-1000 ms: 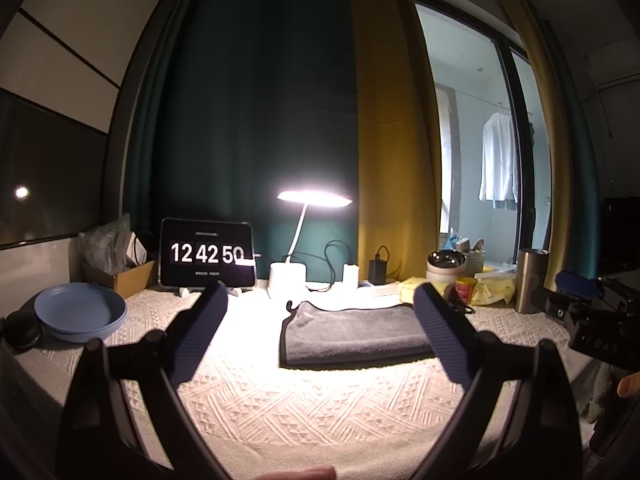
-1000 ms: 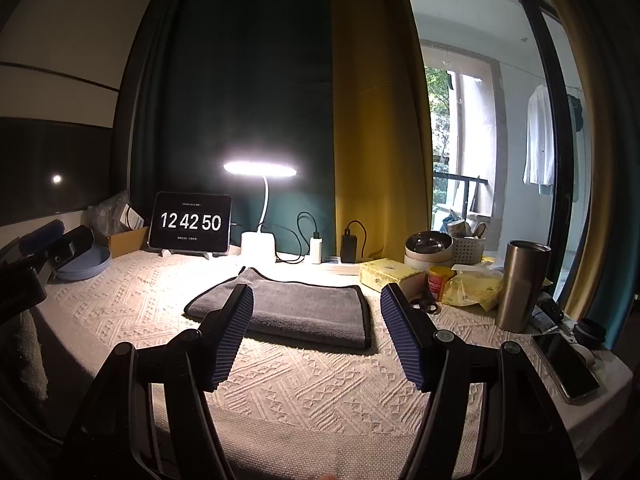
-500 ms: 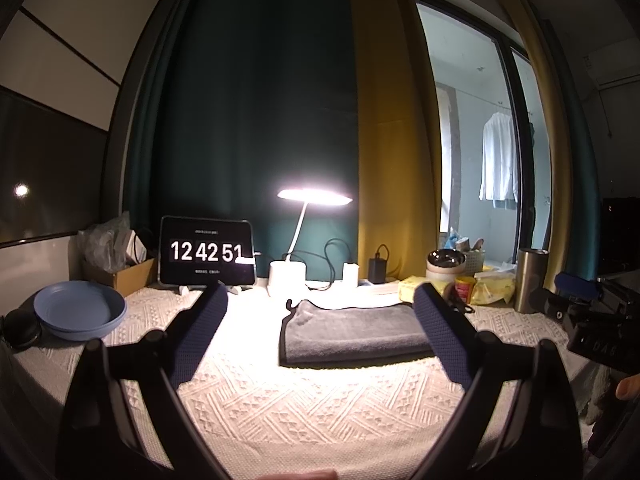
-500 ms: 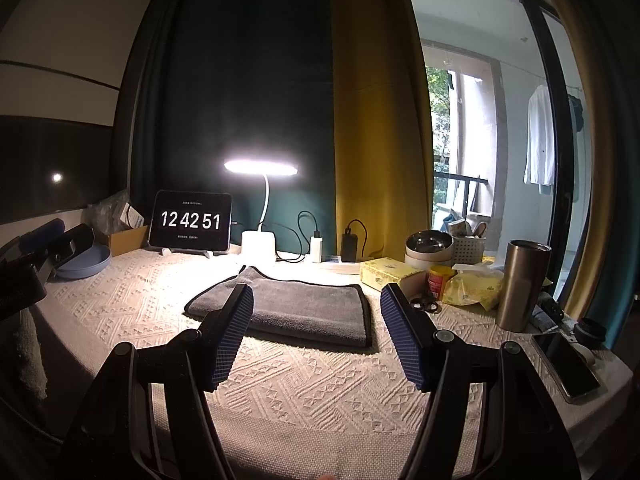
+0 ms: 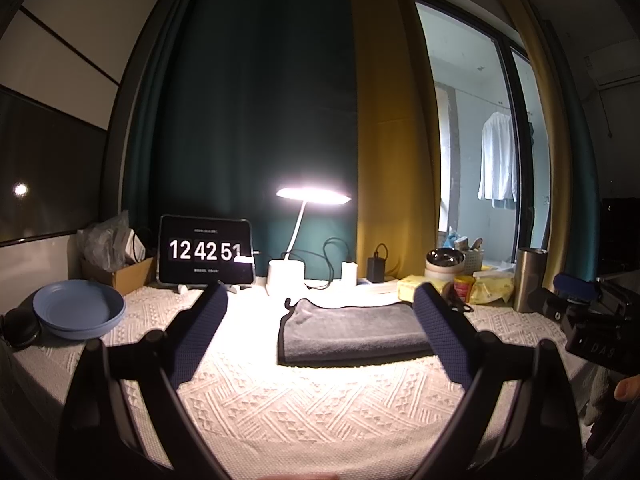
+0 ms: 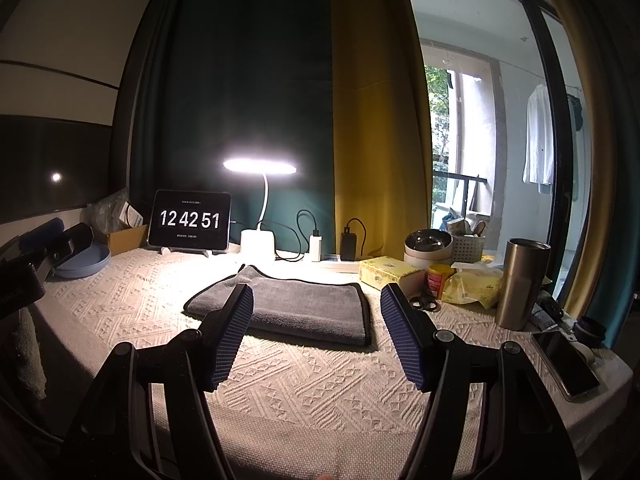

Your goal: Fold towel

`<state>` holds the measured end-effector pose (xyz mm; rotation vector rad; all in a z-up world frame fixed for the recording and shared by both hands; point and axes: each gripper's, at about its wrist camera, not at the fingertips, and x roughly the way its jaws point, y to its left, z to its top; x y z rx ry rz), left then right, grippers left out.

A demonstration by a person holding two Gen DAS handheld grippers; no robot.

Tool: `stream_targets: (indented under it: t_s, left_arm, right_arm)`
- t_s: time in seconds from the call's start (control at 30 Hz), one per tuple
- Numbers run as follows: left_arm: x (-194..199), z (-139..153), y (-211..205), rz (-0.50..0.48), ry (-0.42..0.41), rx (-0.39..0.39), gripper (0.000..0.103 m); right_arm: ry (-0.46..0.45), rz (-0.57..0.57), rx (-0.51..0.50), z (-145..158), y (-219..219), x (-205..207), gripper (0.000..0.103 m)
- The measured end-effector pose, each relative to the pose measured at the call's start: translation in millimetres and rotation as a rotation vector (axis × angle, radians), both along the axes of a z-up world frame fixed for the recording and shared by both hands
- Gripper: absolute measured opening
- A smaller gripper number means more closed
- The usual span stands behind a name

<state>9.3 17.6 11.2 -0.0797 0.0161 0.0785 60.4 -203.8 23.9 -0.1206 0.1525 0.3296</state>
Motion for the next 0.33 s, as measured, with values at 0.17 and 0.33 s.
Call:
stream_targets:
  t_s: [0.17,0.33]
  left_arm:
    - [1.3,-1.3,-2.1,-0.020,0.005,-0.007,0.095]
    - [1.7,-4.0,-3.7,-0.016,0.015,-0.021,0.095]
  right_arm:
    - [-0.005,0.003,0.002,-0.9,-0.1,-0.3,0.070]
    - [-0.004,0.007,0.002,-5.4,-0.8,-0.6,0.070]
